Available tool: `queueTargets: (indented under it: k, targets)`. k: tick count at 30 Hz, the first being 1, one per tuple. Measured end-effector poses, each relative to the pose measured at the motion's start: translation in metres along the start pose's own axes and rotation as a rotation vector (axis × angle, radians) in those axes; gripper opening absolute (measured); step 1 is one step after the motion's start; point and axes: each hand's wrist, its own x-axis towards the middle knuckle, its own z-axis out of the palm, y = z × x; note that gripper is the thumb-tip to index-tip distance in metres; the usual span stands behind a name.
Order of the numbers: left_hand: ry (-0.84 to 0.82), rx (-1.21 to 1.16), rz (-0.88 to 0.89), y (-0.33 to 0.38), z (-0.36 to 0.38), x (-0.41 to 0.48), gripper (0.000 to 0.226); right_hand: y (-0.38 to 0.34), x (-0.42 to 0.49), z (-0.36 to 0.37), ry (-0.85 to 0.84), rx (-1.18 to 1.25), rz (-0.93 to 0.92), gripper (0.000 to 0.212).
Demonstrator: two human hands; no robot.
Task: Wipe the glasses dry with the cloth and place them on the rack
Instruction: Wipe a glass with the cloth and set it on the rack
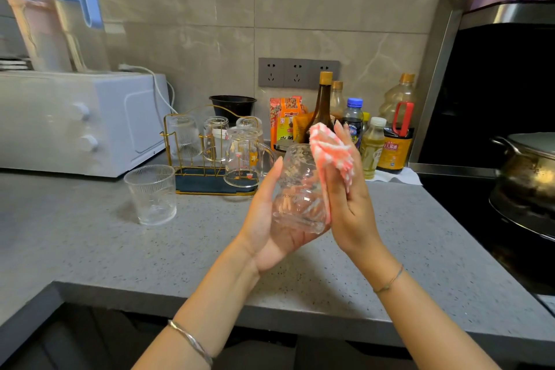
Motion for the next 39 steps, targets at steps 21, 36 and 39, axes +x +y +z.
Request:
queueTargets:
  k: [21, 36, 39]
  targets:
    - [0.084, 0.133, 0.108, -0.001, 0.005, 0.001, 0.059, -0.002, -0.012, 0.006, -0.068, 0.015, -0.006, 0.060]
    - [-0.090, -0.076, -0.040, 0.002, -0.002, 0.001, 0.063, -0.016, -0.009, 0.007, -0.054, 0.089, -0.059, 0.064]
    - [-0.075, -0.078, -0.072, 0.001, -0.002, 0.001, 0.067, -0.015, 0.000, 0.006, 0.034, 0.195, 0.073, 0.050]
